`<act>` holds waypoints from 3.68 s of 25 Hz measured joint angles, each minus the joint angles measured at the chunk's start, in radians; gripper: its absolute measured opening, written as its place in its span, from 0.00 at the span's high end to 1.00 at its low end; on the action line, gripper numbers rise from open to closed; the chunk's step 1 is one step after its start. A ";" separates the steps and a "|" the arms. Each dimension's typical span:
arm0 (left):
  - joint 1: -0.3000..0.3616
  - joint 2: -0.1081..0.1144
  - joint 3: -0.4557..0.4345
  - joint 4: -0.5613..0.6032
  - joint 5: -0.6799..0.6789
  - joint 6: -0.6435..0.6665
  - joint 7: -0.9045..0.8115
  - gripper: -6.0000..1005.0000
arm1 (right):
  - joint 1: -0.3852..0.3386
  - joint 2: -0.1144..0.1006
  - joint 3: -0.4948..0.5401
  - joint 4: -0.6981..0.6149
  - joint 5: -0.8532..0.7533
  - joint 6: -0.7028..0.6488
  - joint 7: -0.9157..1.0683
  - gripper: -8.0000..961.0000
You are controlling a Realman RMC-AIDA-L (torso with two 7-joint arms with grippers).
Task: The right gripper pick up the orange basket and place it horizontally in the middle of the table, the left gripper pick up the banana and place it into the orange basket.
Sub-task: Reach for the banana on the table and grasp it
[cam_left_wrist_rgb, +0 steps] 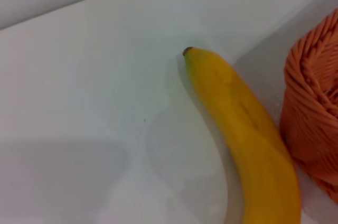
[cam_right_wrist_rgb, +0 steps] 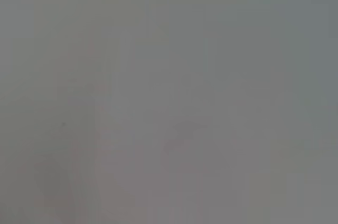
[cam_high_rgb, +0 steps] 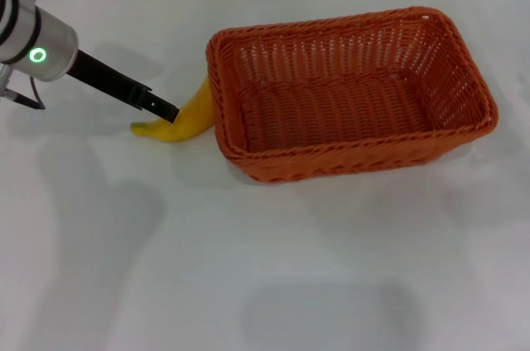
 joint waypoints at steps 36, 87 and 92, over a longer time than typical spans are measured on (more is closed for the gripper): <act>0.008 -0.003 0.000 0.138 -0.024 -0.090 0.039 0.17 | -0.005 0.000 -0.001 -0.006 -0.005 -0.010 0.004 0.10; 0.040 0.000 0.000 0.175 -0.012 -0.156 0.032 0.18 | -0.009 -0.001 -0.001 -0.001 -0.008 -0.024 0.005 0.10; 0.041 -0.001 0.000 0.175 -0.012 -0.162 0.026 0.18 | -0.009 -0.002 -0.001 -0.001 -0.008 -0.027 0.005 0.10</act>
